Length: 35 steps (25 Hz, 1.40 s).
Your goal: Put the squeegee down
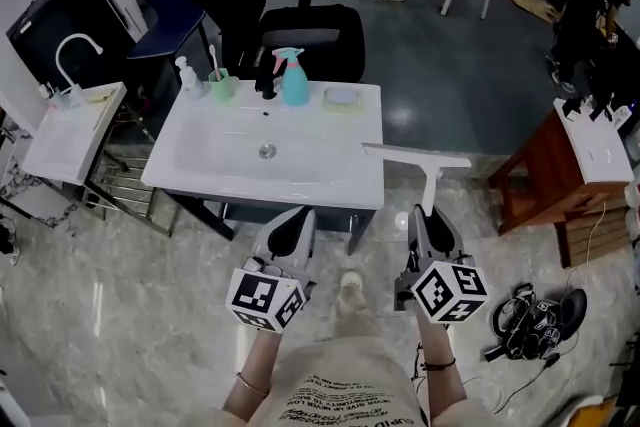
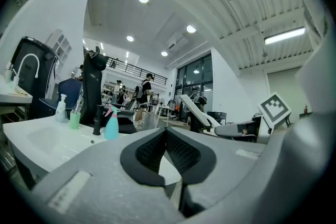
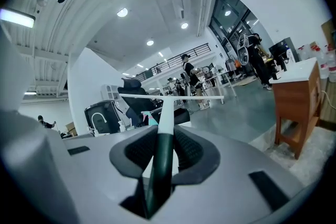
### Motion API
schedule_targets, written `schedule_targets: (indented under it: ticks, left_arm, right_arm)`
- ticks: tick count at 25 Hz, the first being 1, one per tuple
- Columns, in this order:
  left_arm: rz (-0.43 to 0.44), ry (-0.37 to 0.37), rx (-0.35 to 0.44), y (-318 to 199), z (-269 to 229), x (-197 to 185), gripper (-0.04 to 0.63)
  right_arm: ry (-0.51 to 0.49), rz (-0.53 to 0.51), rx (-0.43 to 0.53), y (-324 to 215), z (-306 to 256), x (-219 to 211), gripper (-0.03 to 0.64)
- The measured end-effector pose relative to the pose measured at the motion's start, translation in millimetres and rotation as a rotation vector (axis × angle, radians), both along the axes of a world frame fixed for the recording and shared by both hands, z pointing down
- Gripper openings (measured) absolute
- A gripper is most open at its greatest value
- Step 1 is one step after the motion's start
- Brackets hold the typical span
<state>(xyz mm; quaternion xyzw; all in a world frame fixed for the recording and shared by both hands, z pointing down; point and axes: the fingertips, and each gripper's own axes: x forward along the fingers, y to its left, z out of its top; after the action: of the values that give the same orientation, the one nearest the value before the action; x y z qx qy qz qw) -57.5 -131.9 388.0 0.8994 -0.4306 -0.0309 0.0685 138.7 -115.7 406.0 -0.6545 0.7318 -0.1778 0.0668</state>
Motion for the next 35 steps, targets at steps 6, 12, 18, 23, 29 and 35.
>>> schedule_targets:
  ticks: [6,12,18,23,29,35]
  left_arm:
    - [-0.038,0.004,-0.041,-52.2,3.5,8.5,0.023]
    - [-0.075,0.006,-0.088,-95.1,13.7,19.1,0.022]
    - [-0.109,0.006,-0.123,-128.9,27.4,29.3,0.022]
    - [-0.129,0.012,-0.161,-151.8,41.0,38.1,0.022]
    - [-0.144,0.012,-0.208,-170.3,57.1,44.0,0.023]
    - [-0.148,0.007,-0.250,-182.5,71.2,47.0,0.021]
  right_arm:
    - [0.010,-0.053,-0.031,-63.8,4.0,2.5,0.092]
    - [0.021,-0.129,-0.054,-114.6,10.8,3.8,0.092]
    - [0.021,-0.176,-0.084,-155.6,23.1,5.2,0.092]
    - [0.025,-0.210,-0.119,-184.6,36.4,4.7,0.092]
    - [0.011,-0.257,-0.162,-210.5,54.7,-2.3,0.092]
    - [0.011,-0.265,-0.211,-225.5,74.0,-9.7,0.092]
